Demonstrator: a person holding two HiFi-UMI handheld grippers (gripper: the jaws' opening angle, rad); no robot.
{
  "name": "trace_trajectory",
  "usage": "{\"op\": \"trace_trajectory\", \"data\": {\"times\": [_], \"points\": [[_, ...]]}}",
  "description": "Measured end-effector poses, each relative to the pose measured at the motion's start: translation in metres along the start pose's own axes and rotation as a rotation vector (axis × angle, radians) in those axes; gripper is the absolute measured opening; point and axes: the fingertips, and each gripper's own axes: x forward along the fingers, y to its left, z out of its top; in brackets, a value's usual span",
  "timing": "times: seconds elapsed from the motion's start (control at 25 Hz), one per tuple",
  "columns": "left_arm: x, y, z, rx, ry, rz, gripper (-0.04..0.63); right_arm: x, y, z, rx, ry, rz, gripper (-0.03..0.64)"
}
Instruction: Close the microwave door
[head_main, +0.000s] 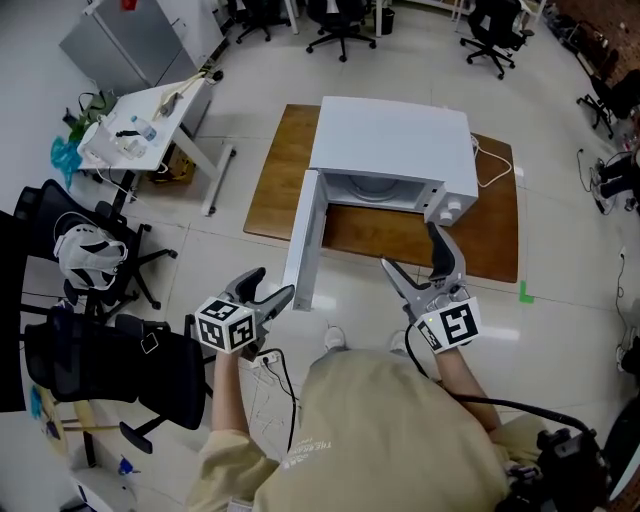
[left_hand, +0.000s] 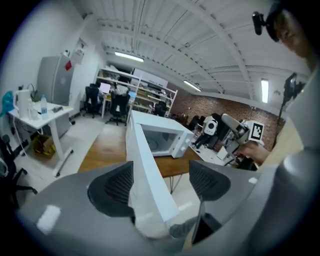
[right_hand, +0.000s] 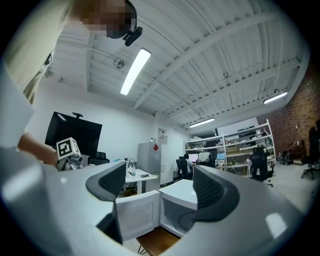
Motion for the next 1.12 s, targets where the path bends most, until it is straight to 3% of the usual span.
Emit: {"op": "trace_trajectory", "data": {"times": [0.24,0.4,0.52,0.88,1.12], "points": [[0.01,0.015,-0.041,-0.125,0.114,-0.136,0.284,-0.004,-0.003,-0.004,0.008,0.001,-0.015,0.409],[0.02,0.023,-0.06,-0.14,0.191,-0.143,0.284,-0.004,-0.006,-0.001,0.003,-0.007,-0.023,0.408],[0.026,0.023,-0.067,-0.143,0.222,-0.155,0.244,-0.003,-0.009,0.004,0.023,-0.012,-0.03,0.408],[0.048,0.002,-0.072,-0.173,0.233,-0.236,0.221,-0.015,-0.023,0.002,0.05,-0.006,-0.085,0.408],[0.073,-0.016,-0.073,-0.208,0.232,-0.282,0.253,-0.025,-0.038,-0.007,0.047,0.022,-0.115,0.407]]}}
